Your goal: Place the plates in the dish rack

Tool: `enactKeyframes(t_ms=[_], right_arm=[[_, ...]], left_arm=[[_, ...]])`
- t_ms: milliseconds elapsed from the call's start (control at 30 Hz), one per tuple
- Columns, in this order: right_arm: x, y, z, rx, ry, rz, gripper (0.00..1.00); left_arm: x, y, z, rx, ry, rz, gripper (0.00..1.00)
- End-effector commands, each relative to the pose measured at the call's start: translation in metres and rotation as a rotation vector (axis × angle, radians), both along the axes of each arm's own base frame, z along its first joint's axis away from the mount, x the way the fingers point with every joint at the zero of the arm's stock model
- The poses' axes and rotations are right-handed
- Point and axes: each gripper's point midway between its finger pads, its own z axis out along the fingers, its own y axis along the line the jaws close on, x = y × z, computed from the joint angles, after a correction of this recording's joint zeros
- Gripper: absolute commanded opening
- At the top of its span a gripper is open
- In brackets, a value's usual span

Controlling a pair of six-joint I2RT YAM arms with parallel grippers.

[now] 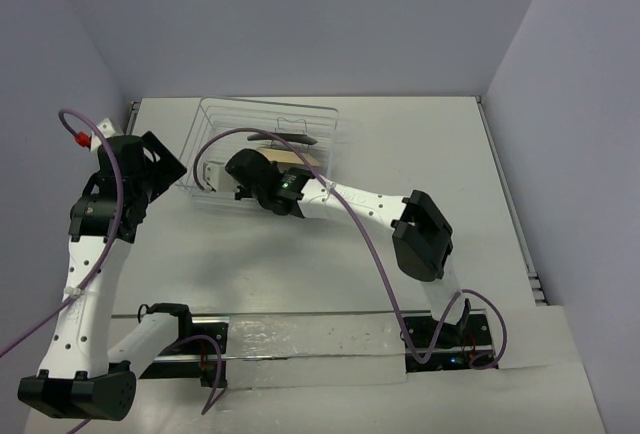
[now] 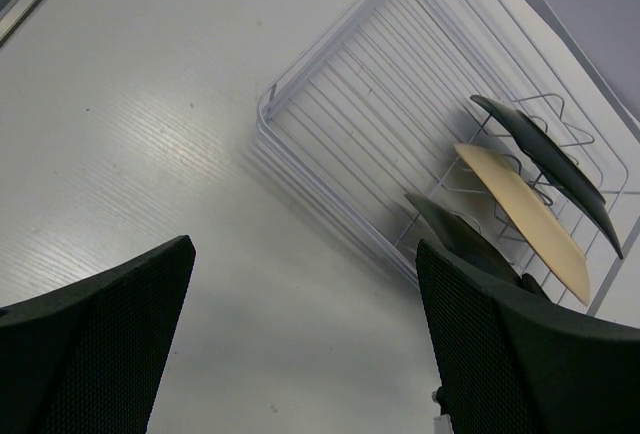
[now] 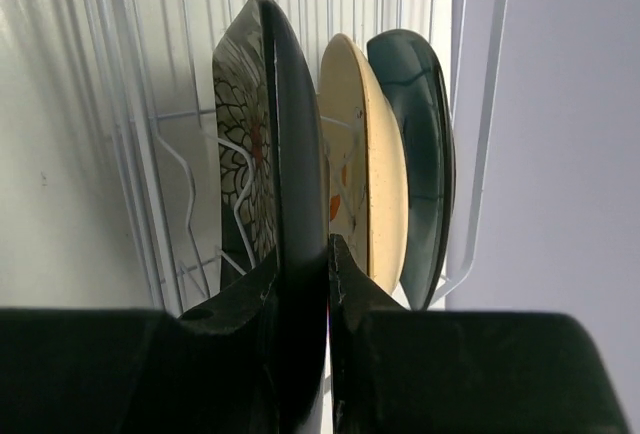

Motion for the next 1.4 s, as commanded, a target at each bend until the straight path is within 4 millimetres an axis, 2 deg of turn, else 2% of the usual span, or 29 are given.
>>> enactKeyframes(t_ms=[0,67,167,233,267,300,333,500,567,633,667,733,767,867,933,1000,1033,1100,1133,1167,1200,1233,1267,1300,1367], right_arm=[[0.019,0.011,0.044,0.186,-0.084,-0.034,0.07],[0.022,0.012,0.040,0.197,-0.075,-0.035,0.12],[0.022,0.013,0.038,0.207,-0.064,-0.039,0.28],[0.018,0.014,0.041,0.216,-0.042,-0.030,0.47],[0.017,0.014,0.043,0.224,-0.036,-0.034,0.48],[0.014,0.014,0.047,0.234,-0.019,-0.030,0.58],[0.011,0.013,0.052,0.245,-0.009,-0.027,0.64],[-0.003,0.015,0.073,0.290,0.022,-0.004,0.78],[-0.016,0.021,0.090,0.343,0.058,0.021,0.85],[-0.030,0.027,0.104,0.381,0.100,0.062,0.97],[-0.035,0.030,0.117,0.429,0.117,0.070,0.98],[-0.048,0.035,0.133,0.478,0.166,0.116,1.00],[-0.052,0.037,0.134,0.493,0.188,0.125,1.00],[-0.074,0.043,0.162,0.592,0.256,0.206,1.00],[-0.085,0.041,0.190,0.673,0.257,0.241,1.00],[-0.081,0.031,0.214,0.777,0.234,0.191,1.00],[-0.077,0.024,0.224,0.827,0.226,0.159,1.00],[-0.048,-0.016,0.243,1.014,0.225,-0.067,1.00],[-0.035,-0.028,0.236,1.063,0.260,-0.145,1.00],[-0.016,-0.060,0.235,1.168,0.302,-0.291,1.00],[-0.017,-0.073,0.237,1.187,0.304,-0.327,1.00],[-0.003,-0.106,0.207,1.281,0.391,-0.515,1.00],[0.008,-0.145,0.212,1.357,0.359,-0.605,1.00],[0.011,-0.157,0.190,1.362,0.378,-0.675,1.00],[0.015,-0.215,0.181,1.447,0.288,-0.807,1.00]], left_arm=[[0.010,-0.002,0.008,-0.007,-0.046,-0.022,0.99],[0.010,-0.003,0.007,-0.006,-0.044,-0.025,0.99],[0.010,-0.002,0.006,-0.002,-0.041,-0.023,0.99],[0.010,-0.002,0.006,0.000,-0.041,-0.024,0.99],[0.010,-0.002,0.007,-0.001,-0.043,-0.025,0.99],[0.010,-0.003,0.007,-0.001,-0.045,-0.028,0.99],[0.010,-0.003,0.008,-0.001,-0.046,-0.030,0.99],[0.011,-0.004,0.012,-0.001,-0.057,-0.040,0.99],[0.012,-0.005,0.013,-0.003,-0.060,-0.045,0.99],[0.012,-0.006,0.014,-0.004,-0.062,-0.050,0.99],[0.012,-0.006,0.015,-0.007,-0.065,-0.053,0.99],[0.011,-0.007,0.016,-0.007,-0.068,-0.058,0.99],[0.011,-0.007,0.017,-0.007,-0.070,-0.059,0.99],[0.009,-0.007,0.022,-0.006,-0.085,-0.057,0.99],[0.008,-0.006,0.026,-0.007,-0.096,-0.055,0.99],[0.006,-0.005,0.029,-0.011,-0.104,-0.048,0.99],[0.006,-0.006,0.030,-0.014,-0.107,-0.046,0.99],[0.005,-0.006,0.032,-0.022,-0.119,-0.046,0.99],[0.005,-0.006,0.032,-0.023,-0.122,-0.046,0.99],[0.005,-0.007,0.032,-0.029,-0.124,-0.047,0.99],[0.005,-0.007,0.032,-0.030,-0.123,-0.047,0.99],[0.005,-0.008,0.032,-0.035,-0.127,-0.046,0.99],[0.005,-0.008,0.031,-0.035,-0.125,-0.044,0.99],[0.006,-0.007,0.031,-0.036,-0.128,-0.041,0.99],[0.006,-0.006,0.029,-0.036,-0.127,-0.031,0.99]])
